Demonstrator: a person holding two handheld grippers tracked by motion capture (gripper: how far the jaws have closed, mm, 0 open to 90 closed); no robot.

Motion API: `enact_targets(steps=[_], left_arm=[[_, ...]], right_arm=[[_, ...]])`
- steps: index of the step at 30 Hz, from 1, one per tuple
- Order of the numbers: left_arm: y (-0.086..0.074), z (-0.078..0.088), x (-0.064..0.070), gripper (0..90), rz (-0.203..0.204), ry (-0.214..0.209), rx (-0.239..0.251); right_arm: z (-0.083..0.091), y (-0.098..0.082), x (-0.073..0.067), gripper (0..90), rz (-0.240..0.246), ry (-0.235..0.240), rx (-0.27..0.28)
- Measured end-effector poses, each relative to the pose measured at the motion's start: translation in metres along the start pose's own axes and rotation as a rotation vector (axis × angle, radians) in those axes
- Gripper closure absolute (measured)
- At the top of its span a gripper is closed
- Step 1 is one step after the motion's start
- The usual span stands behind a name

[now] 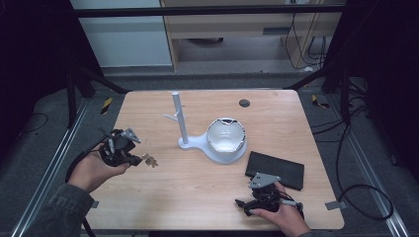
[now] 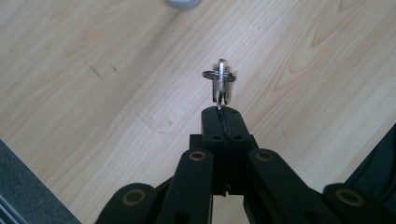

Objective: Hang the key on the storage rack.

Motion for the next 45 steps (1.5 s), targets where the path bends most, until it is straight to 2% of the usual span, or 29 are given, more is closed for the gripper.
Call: enact_targets(steps=[4, 13, 20, 28, 33, 36, 45], left_arm=[[0.012, 0.005, 0.000, 90.0, -0.015, -0.001, 0.013], [0.031, 0.016, 0.000, 90.0, -0.021, 0.005, 0.046], [0.049, 0.033, -0.002, 89.9, -0.032, 0.032, 0.063], [0.074, 0.042, -0.004, 90.0, -0.042, 0.052, 0.068], [0.088, 0.044, -0.004, 90.0, -0.057, 0.054, 0.063], [0.093, 0.042, -0.003, 90.0, -0.052, 0.054, 0.070], [0.114, 0.037, -0.001, 90.0, -0.066, 0.072, 0.051]], right_arm=[[-0.001, 0.000, 0.001, 5.3, -0.005, -0.001, -0.004], [-0.001, 0.001, 0.002, 4.5, -0.004, -0.004, -0.005], [-0.002, 0.001, 0.002, 4.4, -0.004, -0.003, -0.004], [-0.002, 0.001, 0.002, 4.4, -0.004, -0.003, -0.002], [-0.002, 0.001, 0.002, 4.4, -0.003, -0.003, -0.001], [-0.002, 0.001, 0.002, 4.4, -0.004, -0.003, -0.001], [-0.002, 0.001, 0.002, 4.4, -0.003, -0.001, -0.001]])
Point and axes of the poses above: each handheld gripper's, and its own axes: z roughly backward along the jaws, y roughly out of its top, x roughly to its right, the point moved 2 cm from there along -z, roughly forward along the jaws, and after that the axes turned 10 degrees about y, right-handed, at the moved point
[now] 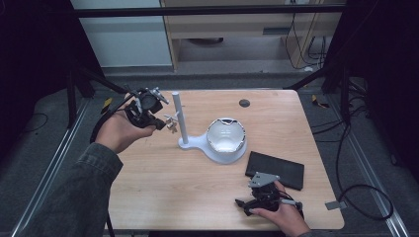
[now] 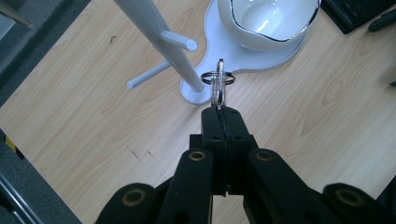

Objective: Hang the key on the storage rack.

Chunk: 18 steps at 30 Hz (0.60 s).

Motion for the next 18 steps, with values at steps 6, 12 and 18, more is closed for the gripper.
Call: enact_targets(steps=[6, 12, 18], left_arm=[[0.009, -0.001, -0.001, 90.0, -0.009, 0.012, -0.015], [0.014, -0.003, -0.003, 90.0, -0.008, 0.025, -0.025], [0.016, -0.007, -0.004, 90.0, -0.008, 0.032, -0.040]], right_arm=[[0.000, 0.000, 0.000, 4.4, -0.001, 0.002, -0.001], [0.000, 0.000, 0.000, 4.4, 0.000, 0.001, -0.004], [0.001, 0.000, 0.000, 4.4, 0.000, 0.002, -0.007]])
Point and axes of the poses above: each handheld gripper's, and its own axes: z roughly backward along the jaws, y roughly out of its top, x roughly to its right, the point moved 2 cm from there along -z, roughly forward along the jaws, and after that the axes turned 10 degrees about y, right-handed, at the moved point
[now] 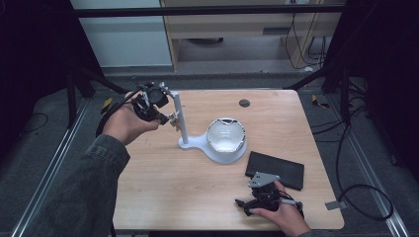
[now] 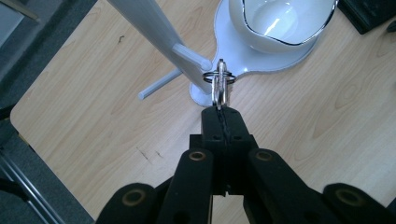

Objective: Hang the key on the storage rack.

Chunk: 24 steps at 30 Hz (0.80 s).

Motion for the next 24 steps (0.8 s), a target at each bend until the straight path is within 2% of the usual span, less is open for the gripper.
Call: enact_targets(steps=[7, 24], left_arm=[[0.0056, 0.0001, 0.0023, 90.0, -0.014, 0.006, 0.000], [0.0088, -0.0050, -0.0009, 90.0, -0.001, 0.033, -0.009]], right_arm=[[0.0000, 0.0000, 0.0001, 4.4, 0.001, 0.001, 0.000], [0.0005, -0.0004, 0.0002, 4.4, 0.004, 0.002, -0.001]])
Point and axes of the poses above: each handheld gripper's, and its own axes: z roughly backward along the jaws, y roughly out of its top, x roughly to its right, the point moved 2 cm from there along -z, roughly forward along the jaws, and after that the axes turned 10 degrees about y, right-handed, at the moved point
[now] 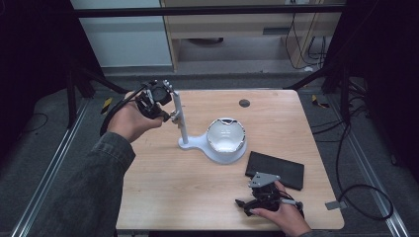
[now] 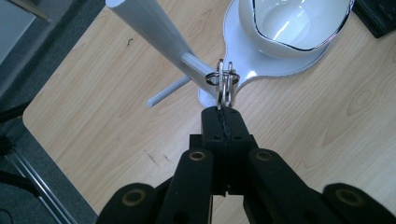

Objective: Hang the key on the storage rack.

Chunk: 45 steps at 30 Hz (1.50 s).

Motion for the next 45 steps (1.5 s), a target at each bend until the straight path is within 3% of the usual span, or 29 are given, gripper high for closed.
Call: enact_targets(steps=[9, 17, 24, 38, 45], left_arm=[[0.001, -0.005, -0.001, 90.0, -0.002, 0.021, -0.012], [0.003, -0.011, -0.004, 89.9, 0.019, 0.010, -0.014], [0.005, -0.012, -0.003, 89.9, 0.013, 0.016, -0.020], [-0.002, -0.026, -0.006, 89.6, 0.046, -0.021, -0.022], [-0.003, -0.027, -0.008, 89.6, 0.069, -0.036, 0.008]], right_arm=[[0.000, 0.000, 0.000, 4.4, -0.004, 0.001, 0.002], [0.001, -0.001, 0.000, 4.4, 0.001, 0.002, 0.001], [0.001, -0.001, 0.000, 4.4, 0.002, 0.003, 0.001], [0.001, -0.001, 0.000, 4.4, 0.001, 0.005, 0.001], [0.001, -0.001, 0.000, 4.4, 0.001, 0.005, 0.002]])
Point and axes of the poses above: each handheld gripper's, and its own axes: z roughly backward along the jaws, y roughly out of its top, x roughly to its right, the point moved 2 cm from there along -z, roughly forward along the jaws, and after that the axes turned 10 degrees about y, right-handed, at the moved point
